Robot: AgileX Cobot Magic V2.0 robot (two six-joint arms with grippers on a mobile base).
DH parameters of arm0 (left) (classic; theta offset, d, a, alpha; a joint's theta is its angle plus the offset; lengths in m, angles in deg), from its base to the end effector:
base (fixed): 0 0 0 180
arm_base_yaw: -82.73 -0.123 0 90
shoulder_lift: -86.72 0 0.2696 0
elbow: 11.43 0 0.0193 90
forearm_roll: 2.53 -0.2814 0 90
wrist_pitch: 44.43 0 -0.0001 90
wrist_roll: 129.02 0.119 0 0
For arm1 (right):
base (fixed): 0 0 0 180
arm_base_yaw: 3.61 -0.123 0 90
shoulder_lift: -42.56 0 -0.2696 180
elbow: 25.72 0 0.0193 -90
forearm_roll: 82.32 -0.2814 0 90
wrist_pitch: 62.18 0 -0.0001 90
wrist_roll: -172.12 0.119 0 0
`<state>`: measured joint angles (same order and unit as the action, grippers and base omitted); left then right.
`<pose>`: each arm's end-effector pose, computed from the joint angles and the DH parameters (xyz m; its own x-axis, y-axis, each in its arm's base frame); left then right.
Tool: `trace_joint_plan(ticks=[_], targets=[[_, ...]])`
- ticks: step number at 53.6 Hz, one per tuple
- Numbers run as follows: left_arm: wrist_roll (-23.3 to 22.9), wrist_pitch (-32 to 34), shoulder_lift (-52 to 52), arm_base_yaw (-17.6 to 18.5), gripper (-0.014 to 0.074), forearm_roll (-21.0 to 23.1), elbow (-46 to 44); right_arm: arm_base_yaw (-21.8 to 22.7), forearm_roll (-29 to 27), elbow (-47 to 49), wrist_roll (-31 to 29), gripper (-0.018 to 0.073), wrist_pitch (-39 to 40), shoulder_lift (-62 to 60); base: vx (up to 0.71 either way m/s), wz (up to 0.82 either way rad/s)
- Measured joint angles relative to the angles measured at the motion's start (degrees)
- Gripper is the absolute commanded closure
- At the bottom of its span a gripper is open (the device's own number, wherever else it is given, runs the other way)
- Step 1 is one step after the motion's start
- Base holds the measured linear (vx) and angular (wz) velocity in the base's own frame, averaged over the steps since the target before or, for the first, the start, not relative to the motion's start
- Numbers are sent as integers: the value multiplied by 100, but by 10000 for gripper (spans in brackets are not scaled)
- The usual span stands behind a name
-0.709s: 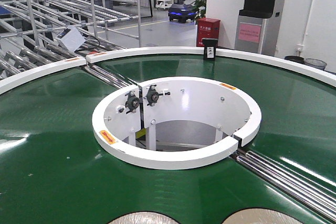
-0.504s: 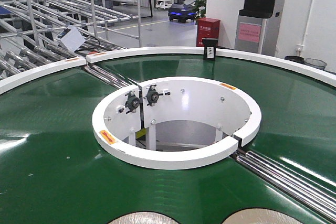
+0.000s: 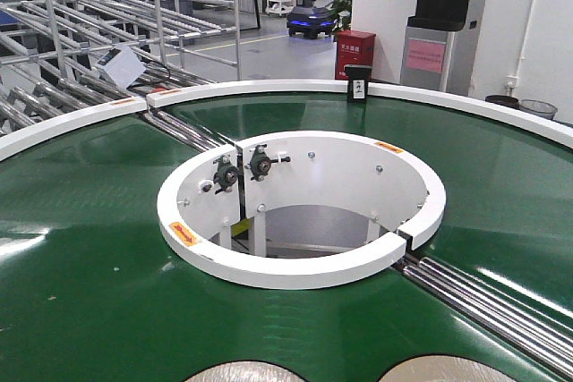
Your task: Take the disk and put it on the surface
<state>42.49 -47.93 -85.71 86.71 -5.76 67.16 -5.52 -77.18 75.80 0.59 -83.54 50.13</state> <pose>0.1309 -0.0087 0.1972 -0.0001 -0.0920 -0.9958 0.0663 0.9936 -0.0918 0.1257 0.0003 0.1616 -0.2973 0.0543 -0.9532 0.0169 0.9985 0.0516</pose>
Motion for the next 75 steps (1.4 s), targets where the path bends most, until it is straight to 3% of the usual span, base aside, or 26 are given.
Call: trace_joint_plan(ticks=[15,31,38,47,57,67,75], targets=[[0,661,0,0,604,0,0,0,232,0,-32,568,315,0,0,0],[-83,1698,0,0,604,0,-8,0,191,0,-77,568,1861,0,0,0],[-84,1609,0,0,604,0,-476,0,165,67,-106,568,2664,0,0,0],[-84,1040,67,0,603,0,-1933,0,147,1314,-123,568,1900,227,0,0],[-84,314,1072,0,600,0,-3512,0,177,2990,-123,566,1076,1276,0,0],[-84,142,2225,0,594,0,-3992,0,183,3578,-123,559,950,2322,0,0],[-84,-379,3114,0,561,0,-3992,0,177,3579,-123,519,746,3014,0,0]])
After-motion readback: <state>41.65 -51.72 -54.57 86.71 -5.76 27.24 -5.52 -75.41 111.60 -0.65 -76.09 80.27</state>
